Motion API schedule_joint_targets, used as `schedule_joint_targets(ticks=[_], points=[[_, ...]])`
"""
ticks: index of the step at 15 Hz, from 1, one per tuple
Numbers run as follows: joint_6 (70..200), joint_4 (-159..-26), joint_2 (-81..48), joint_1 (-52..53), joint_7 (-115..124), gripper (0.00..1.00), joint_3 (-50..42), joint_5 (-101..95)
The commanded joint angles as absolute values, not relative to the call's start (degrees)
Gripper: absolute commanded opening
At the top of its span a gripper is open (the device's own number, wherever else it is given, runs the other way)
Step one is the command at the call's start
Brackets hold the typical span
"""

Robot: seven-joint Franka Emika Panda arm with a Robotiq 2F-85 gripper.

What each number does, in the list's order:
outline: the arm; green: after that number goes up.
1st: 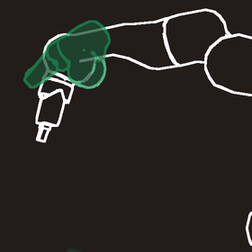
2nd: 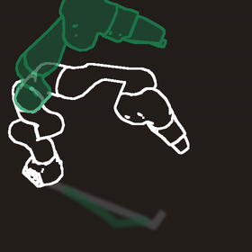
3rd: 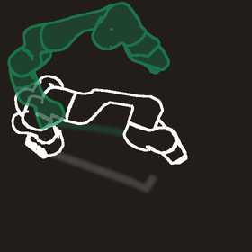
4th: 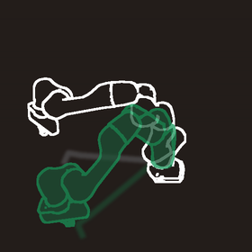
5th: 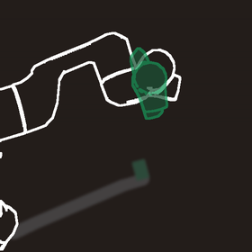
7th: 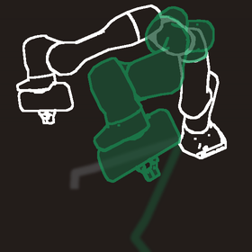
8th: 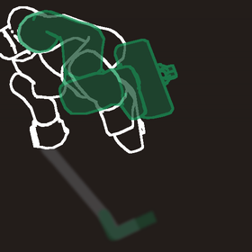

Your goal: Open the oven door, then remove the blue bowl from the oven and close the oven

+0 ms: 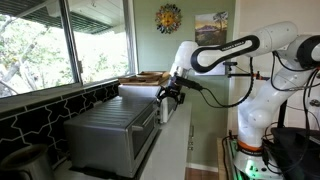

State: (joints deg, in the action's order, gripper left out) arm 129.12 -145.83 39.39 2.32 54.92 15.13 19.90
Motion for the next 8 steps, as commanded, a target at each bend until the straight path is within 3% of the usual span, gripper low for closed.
schedule_joint_targets(ticks=[1, 8], points=[[135.5, -147.9, 38.8, 3.1, 57.2, 1.0, 15.4, 21.6], [144.6, -150.6, 36.6, 6.0, 56.7, 1.0, 14.5, 24.5]])
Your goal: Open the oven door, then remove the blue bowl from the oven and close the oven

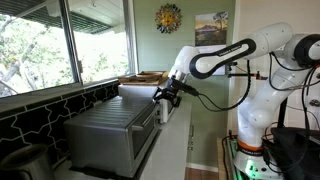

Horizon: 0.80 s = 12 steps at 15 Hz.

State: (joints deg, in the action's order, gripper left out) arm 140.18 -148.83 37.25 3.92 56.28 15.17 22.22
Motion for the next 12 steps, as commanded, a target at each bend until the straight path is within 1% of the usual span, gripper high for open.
schedule_joint_targets(ticks=[1, 12], points=[[145.4, -150.8, 36.3, 6.1, 56.7, 1.0, 14.6, 24.5], [146.3, -151.3, 33.6, 7.1, 56.9, 1.0, 14.5, 24.1]])
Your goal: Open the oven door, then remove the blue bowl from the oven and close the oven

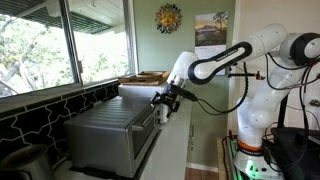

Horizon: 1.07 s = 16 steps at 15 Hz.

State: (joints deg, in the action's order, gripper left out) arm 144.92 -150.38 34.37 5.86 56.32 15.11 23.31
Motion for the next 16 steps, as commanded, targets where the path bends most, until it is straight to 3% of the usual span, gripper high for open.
schedule_joint_targets(ticks=[1, 16], points=[[146.1, -151.3, 33.5, 7.1, 56.8, 1.0, 14.5, 24.1], [134.4, -157.0, 39.0, 7.7, 53.8, 1.0, 14.1, 22.7]])
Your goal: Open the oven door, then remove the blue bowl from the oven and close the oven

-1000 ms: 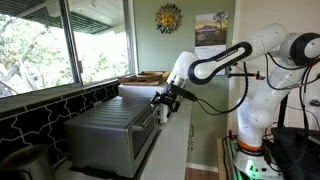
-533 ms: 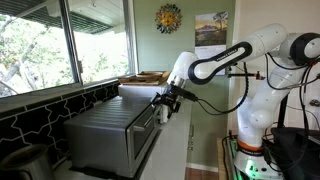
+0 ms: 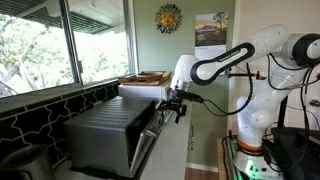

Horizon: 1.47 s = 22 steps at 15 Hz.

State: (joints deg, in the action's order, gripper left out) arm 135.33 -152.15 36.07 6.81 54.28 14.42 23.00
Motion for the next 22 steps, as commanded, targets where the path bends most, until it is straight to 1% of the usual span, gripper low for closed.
schedule_joint_targets(ticks=[1, 4, 5, 9, 14, 21, 22], points=[[135.0, -158.2, 39.6, 8.1, 53.7, 1.0, 14.2, 23.2], [133.9, -161.5, 42.0, 8.3, 53.8, 1.0, 13.8, 23.0], [132.3, -157.6, 39.4, 7.4, 54.6, 1.0, 14.1, 21.8], [128.4, -157.6, 40.1, 7.1, 54.4, 1.0, 13.8, 21.6], [118.9, -157.3, 39.9, 6.4, 54.1, 1.0, 13.7, 19.5], [119.5, -158.5, 42.6, 5.9, 53.4, 1.0, 13.1, 20.0], [116.4, -158.2, 42.1, 5.9, 52.9, 1.0, 12.9, 19.1]])
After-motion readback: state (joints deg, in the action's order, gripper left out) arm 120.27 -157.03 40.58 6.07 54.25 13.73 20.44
